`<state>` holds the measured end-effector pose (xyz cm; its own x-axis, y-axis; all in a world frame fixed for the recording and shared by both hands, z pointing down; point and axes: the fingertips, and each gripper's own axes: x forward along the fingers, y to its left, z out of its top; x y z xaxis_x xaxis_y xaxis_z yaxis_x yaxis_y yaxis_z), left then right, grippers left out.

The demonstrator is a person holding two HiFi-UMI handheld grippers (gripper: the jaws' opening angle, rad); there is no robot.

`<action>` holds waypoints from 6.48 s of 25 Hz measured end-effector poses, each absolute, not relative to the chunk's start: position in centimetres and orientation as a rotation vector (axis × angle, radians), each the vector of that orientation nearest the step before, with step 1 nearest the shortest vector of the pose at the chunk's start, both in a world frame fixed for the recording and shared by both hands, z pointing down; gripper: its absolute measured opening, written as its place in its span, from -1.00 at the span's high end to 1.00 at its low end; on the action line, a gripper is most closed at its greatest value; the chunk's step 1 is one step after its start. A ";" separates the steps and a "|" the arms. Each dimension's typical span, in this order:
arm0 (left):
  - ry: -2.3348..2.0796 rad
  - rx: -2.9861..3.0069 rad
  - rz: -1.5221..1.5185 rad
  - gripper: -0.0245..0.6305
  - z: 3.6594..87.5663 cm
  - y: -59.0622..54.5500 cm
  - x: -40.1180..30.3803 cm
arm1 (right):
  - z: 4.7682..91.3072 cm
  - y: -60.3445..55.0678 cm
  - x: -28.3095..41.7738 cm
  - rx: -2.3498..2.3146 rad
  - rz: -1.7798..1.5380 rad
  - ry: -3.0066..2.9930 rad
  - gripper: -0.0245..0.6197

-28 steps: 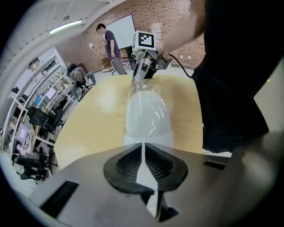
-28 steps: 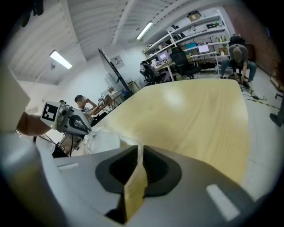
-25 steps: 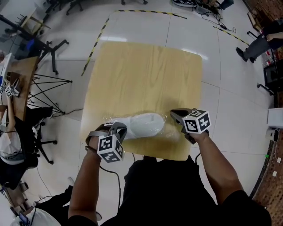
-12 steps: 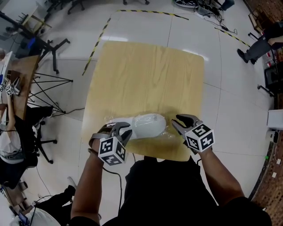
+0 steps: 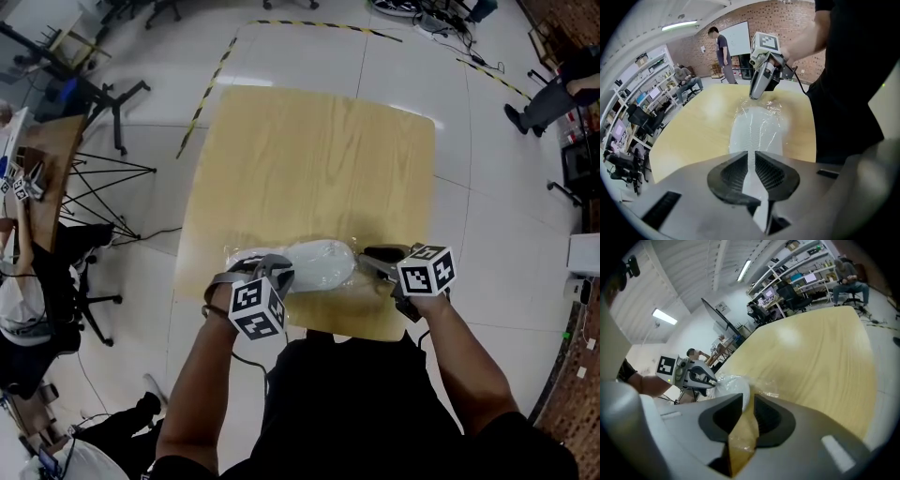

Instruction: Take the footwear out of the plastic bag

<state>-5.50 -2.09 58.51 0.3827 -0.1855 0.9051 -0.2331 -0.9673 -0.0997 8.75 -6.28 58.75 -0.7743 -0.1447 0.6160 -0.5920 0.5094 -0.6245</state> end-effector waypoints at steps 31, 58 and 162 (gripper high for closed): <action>-0.311 2.640 1.618 0.74 57.2 -1.6 -5.4 | 52.8 -3.2 5.5 0.071 1.823 -2.505 0.90; -0.401 2.599 1.684 0.78 58.7 -1.8 -5.2 | 59.7 -3.9 9.2 0.691 1.689 -2.134 0.72; -0.367 2.397 1.784 0.55 61.2 -0.9 -12.7 | 59.8 -7.6 12.9 0.809 1.256 -2.126 0.69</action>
<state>-12.70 -0.88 61.22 0.2713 -0.1159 0.9555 -0.2706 -0.9619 -0.0399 12.88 -7.57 59.79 -0.6764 -0.2228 0.7021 -0.7224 0.3865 -0.5733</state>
